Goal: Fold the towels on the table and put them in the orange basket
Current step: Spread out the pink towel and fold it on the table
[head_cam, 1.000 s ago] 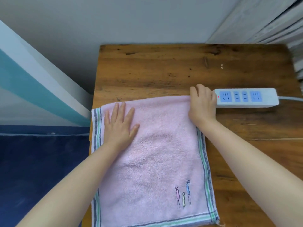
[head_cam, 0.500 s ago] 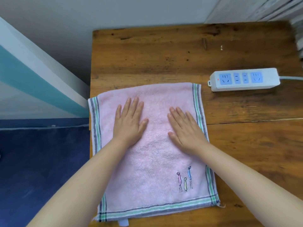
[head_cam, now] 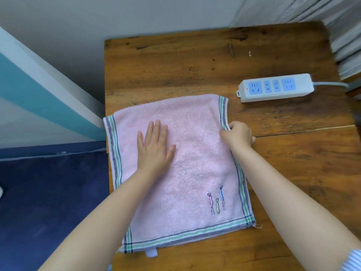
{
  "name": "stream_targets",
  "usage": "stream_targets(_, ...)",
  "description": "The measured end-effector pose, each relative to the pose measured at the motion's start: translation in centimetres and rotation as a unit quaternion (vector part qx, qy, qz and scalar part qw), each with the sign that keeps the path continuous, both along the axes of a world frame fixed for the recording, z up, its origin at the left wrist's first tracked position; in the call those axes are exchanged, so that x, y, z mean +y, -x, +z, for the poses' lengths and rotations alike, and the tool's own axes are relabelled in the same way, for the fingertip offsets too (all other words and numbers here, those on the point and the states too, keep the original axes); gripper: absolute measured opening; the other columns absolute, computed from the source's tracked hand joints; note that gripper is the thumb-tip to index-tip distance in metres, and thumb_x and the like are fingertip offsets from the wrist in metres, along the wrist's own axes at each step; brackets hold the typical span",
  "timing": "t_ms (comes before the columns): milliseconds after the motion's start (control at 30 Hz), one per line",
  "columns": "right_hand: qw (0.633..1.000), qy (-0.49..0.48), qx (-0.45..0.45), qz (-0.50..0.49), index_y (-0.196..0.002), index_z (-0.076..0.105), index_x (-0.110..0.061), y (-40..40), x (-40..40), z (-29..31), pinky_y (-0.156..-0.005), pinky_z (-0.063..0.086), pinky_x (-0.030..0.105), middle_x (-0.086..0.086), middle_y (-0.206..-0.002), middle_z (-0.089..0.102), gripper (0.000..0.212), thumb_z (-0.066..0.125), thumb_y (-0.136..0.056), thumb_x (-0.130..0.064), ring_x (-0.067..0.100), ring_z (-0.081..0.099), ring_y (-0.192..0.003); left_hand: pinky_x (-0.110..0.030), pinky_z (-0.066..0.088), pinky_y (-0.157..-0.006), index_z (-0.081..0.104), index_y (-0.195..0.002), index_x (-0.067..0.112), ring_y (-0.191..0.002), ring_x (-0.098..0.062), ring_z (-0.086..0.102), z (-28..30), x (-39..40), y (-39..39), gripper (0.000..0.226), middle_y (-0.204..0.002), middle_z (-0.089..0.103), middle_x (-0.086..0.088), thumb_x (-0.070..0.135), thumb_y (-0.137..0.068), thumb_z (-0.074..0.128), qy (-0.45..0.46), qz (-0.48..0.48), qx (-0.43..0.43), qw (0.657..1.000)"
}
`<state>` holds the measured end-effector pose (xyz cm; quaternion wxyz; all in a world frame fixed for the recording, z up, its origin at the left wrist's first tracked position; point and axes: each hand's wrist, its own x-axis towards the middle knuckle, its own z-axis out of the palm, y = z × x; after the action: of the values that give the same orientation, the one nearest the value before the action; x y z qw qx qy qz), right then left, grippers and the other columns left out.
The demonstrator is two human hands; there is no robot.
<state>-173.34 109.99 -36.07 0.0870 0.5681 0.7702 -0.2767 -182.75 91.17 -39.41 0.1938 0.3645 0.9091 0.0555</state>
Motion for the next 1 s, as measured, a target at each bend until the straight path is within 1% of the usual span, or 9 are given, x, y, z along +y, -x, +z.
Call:
stream_targets(67, 0.999, -0.029, 0.007, 0.022, -0.089, 0.057, -0.007, -0.1, 0.2, 0.4, -0.087, 0.032, 0.036, 0.016, -0.105, 0.058, 0.012, 0.049, -0.087, -0.016, 0.034, 0.047, -0.108, -0.043, -0.011, -0.112, 0.013, -0.147, 0.012, -0.145, -0.023, -0.002, 0.1, 0.4, -0.9, 0.064, -0.157, 0.003, -0.008, 0.040, -0.094, 0.037, 0.016, -0.017, -0.005, 1.000)
stream_targets(133, 0.997, -0.043, 0.033, 0.059, -0.086, 0.047, -0.009, -0.5, -0.1, 0.7, -0.084, 0.030, 0.036, 0.017, -0.101, 0.058, 0.004, 0.047, -0.089, -0.012, 0.032, 0.048, -0.102, -0.055, 0.011, -0.112, 0.034, -0.140, 0.004, -0.140, -0.032, 0.023, 0.8, 0.5, -1.9, 0.061, -0.150, 0.026, -0.016, 0.039, -0.091, 0.045, 0.007, -0.049, 0.014, 0.999)
stream_targets(200, 0.995, -0.019, 0.070, 0.063, -0.082, 0.040, -0.010, -0.9, 0.2, 0.8, -0.076, 0.027, 0.033, 0.012, -0.084, 0.053, 0.009, 0.046, -0.088, -0.008, 0.029, 0.049, -0.086, -0.062, 0.040, -0.091, 0.059, -0.120, 0.001, -0.118, -0.036, 0.054, 1.2, 0.3, -2.7, 0.058, -0.129, 0.055, -0.020, 0.041, -0.081, 0.042, 0.011, -0.098, 0.051, 0.994)
stream_targets(267, 0.992, 0.023, 0.111, 0.053, -0.080, 0.045, -0.009, -1.3, 0.8, 0.9, -0.068, 0.028, 0.029, 0.007, -0.076, 0.050, 0.009, 0.052, -0.086, -0.007, 0.024, 0.046, -0.076, -0.062, 0.046, -0.080, 0.065, -0.113, 0.003, -0.109, -0.034, 0.061, 1.8, 0.0, -3.2, 0.062, -0.121, 0.062, -0.017, 0.044, -0.077, 0.035, 0.045, -0.127, 0.053, 0.989)
stream_targets(500, 0.990, -0.020, 0.107, 0.084, -0.089, 0.068, 0.000, -1.9, 3.6, 1.0, -0.066, 0.031, 0.022, 0.006, -0.083, 0.060, 0.016, 0.067, -0.080, -0.014, 0.016, 0.048, -0.077, -0.061, 0.044, -0.084, 0.063, -0.115, 0.004, -0.110, -0.034, 0.060, 1.5, -0.2, -3.1, 0.065, -0.122, 0.061, -0.017, 0.046, -0.076, 0.033, 0.061, -0.147, 0.039, 0.986)
stream_targets(700, 0.988, -0.092, 0.068, 0.103, -0.124, 0.044, -0.002, -2.4, 1.9, 0.4, -0.092, 0.036, 0.033, 0.017, -0.123, 0.044, 0.042, 0.058, -0.085, -0.011, 0.030, 0.045, -0.112, -0.060, 0.041, -0.089, 0.061, -0.118, 0.004, -0.114, -0.034, 0.058, 1.6, -0.1, -3.0, 0.067, -0.125, 0.059, -0.017, 0.047, -0.076, 0.032, 0.058, -0.142, 0.033, 0.988)
stream_targets(833, 0.934, -0.216, 0.105, 0.263, -0.121, 0.052, 0.006, -2.6, -1.6, 0.3, -0.101, 0.034, 0.053, 0.029, -0.129, 0.049, 0.043, 0.057, -0.080, -0.006, 0.045, 0.044, -0.122, -0.048, -0.004, -0.114, 0.017, -0.146, 0.016, -0.145, -0.024, 0.004, 0.4, 0.3, -1.7, 0.078, -0.156, 0.008, -0.005, 0.057, -0.080, 0.006, 0.025, -0.068, 0.011, 0.997)
stream_targets(933, 0.903, -0.134, 0.034, 0.406, -0.143, 0.022, -0.008, -2.2, -3.1, -1.2, -0.111, -0.009, 0.042, 0.015, -0.154, 0.007, 0.056, 0.040, -0.094, -0.028, 0.029, -0.002, -0.141, -0.045, -0.010, -0.113, 0.006, -0.148, 0.018, -0.145, -0.018, -0.008, -0.4, 0.9, 0.8, 0.062, -0.157, -0.003, -0.002, 0.048, -0.094, 0.017, 0.013, -0.009, 0.029, 0.999)
stream_targets(1000, 0.900, -0.092, -0.021, 0.426, -0.143, -0.010, -0.019, -2.9, -2.4, -2.6, -0.103, -0.025, 0.028, 0.000, -0.146, -0.027, 0.061, 0.023, -0.097, -0.040, 0.014, -0.031, -0.130, -0.046, -0.008, -0.114, 0.004, -0.148, 0.020, -0.144, -0.018, -0.010, -0.6, 0.6, 2.8, 0.060, -0.157, -0.005, -0.001, 0.044, -0.096, 0.024, 0.026, 0.027, 0.026, 0.999)
